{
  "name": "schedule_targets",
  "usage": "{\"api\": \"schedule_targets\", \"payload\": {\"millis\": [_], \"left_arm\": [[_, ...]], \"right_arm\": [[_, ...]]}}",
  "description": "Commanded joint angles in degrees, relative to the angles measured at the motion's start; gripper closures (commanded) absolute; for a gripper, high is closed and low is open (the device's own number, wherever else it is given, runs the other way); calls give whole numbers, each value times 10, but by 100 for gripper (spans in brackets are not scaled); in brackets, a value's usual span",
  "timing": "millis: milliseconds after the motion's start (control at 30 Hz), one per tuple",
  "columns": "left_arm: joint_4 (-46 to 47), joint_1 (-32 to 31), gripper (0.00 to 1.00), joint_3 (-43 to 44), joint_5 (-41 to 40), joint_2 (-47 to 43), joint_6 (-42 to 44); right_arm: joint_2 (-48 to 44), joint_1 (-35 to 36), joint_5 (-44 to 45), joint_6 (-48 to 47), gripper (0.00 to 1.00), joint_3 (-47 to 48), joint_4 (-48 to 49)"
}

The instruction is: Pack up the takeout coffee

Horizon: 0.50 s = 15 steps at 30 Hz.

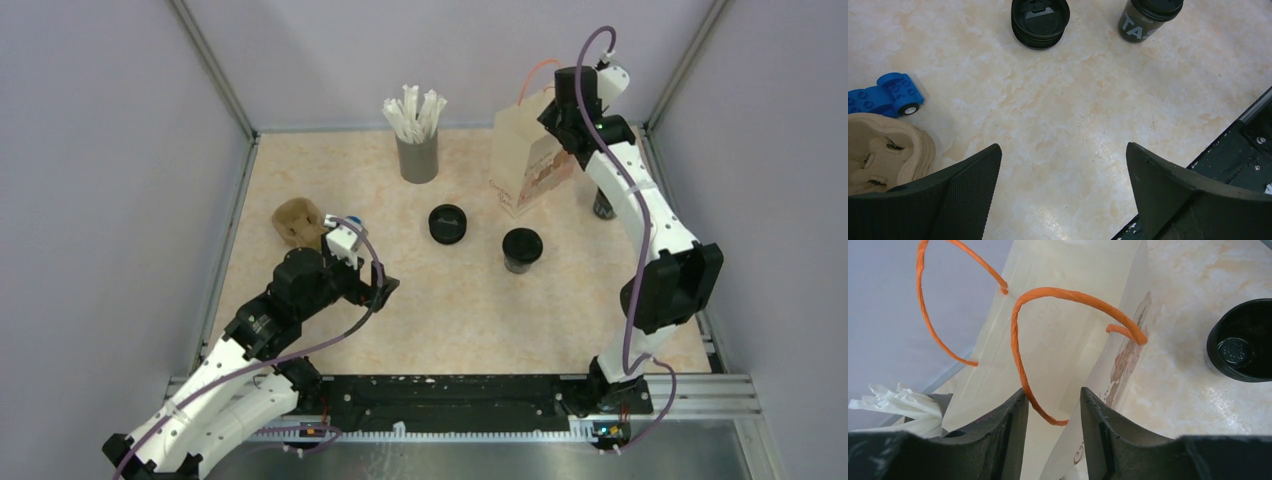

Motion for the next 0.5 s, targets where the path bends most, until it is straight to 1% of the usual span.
{"api": "schedule_targets", "payload": {"millis": [0, 133, 233, 267, 300, 333, 400, 433, 467], "left_arm": [[18, 1, 1, -5, 3, -5, 6], [17, 1, 1, -4, 0, -5, 7], [17, 1, 1, -4, -1, -6, 7], [18, 1, 1, -4, -1, -6, 7], [18, 1, 1, -5, -1, -6, 8], [18, 1, 1, -4, -2, -6, 9], [18, 1, 1, -5, -3, -6, 9], [18, 0, 1, -4, -3, -6, 9], [18, 1, 1, -4, -3, -6, 9]], "right_arm": [[25, 5, 14, 4, 56, 36, -51], [35, 6, 9, 13, 56, 41, -60], [43, 6, 12, 16, 57, 52, -75], [43, 7, 14, 14, 59, 52, -76], [41, 7, 17, 9, 63, 52, -75], [38, 9, 24, 4, 70, 52, -74], [27, 11, 33, -11, 79, 49, -61], [20, 12, 34, -19, 86, 47, -49], [12, 13, 32, -29, 92, 43, -36]]}}
